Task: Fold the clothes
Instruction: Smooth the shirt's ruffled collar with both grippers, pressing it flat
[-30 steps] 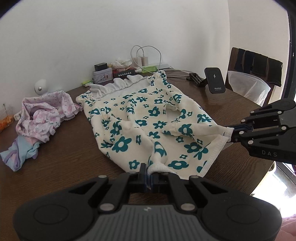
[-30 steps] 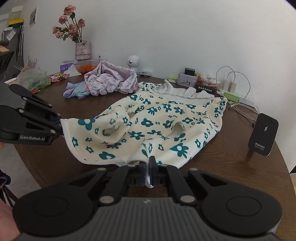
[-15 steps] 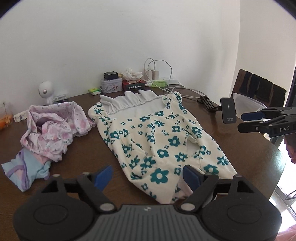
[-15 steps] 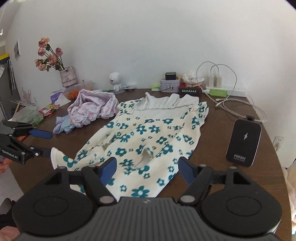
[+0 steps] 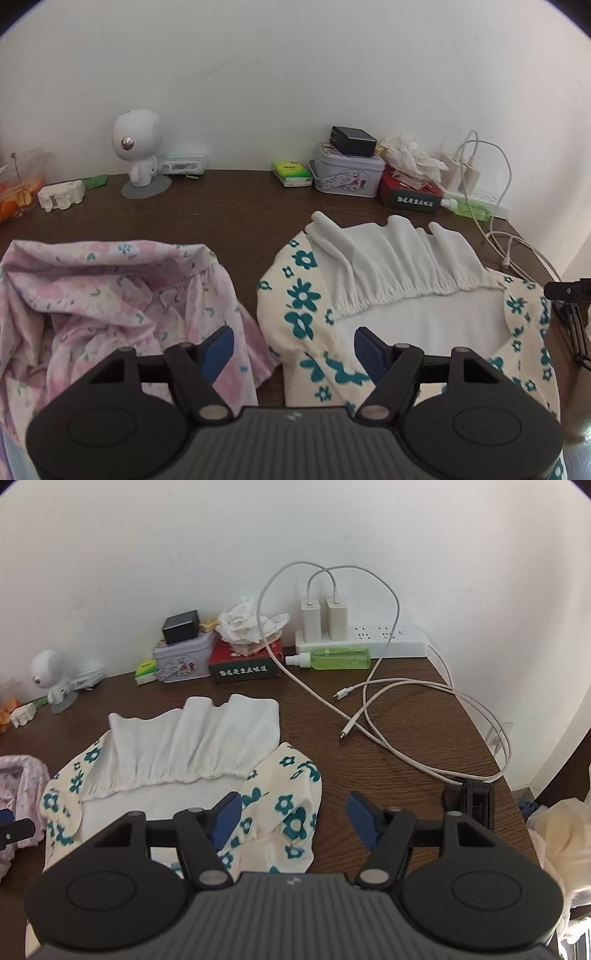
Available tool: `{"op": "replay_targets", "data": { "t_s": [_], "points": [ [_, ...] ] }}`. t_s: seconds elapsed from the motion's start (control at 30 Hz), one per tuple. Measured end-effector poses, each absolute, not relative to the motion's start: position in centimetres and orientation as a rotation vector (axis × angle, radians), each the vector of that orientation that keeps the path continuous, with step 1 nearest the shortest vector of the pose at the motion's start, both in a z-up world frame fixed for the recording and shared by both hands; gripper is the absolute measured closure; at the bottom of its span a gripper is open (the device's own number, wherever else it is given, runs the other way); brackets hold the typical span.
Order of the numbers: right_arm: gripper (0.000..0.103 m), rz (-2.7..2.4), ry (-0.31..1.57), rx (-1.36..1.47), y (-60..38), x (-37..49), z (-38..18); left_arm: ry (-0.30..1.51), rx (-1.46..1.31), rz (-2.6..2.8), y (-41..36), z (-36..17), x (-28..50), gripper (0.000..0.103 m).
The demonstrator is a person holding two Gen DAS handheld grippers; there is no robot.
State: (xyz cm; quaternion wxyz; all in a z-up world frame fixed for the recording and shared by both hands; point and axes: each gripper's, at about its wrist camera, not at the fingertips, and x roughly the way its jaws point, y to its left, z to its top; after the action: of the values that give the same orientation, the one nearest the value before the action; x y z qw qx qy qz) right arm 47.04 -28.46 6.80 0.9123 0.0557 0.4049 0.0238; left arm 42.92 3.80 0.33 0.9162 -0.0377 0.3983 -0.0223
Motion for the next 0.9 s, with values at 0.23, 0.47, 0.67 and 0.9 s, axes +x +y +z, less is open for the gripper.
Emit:
{"op": "replay_targets", "data": {
  "t_s": [0.23,0.47,0.67,0.9],
  "points": [
    [0.038,-0.01,0.944,0.166,-28.9,53.9,3.0,0.89,-0.014,0.032,4.1,-2.3,51.6,0.034],
    [0.088,0.067,0.967,0.173,-28.1,54.5,2.0,0.906,-0.033,0.018,4.0,-3.6,53.9,0.049],
    [0.1,0.08,0.891,0.137,-27.8,53.9,3.1,0.841,-0.069,0.048,5.2,-2.7,53.5,0.099],
    [0.1,0.099,0.594,-0.115,-26.2,51.1,8.4,0.766,-0.111,0.082,6.6,-1.8,53.1,0.1]
  ]
}}
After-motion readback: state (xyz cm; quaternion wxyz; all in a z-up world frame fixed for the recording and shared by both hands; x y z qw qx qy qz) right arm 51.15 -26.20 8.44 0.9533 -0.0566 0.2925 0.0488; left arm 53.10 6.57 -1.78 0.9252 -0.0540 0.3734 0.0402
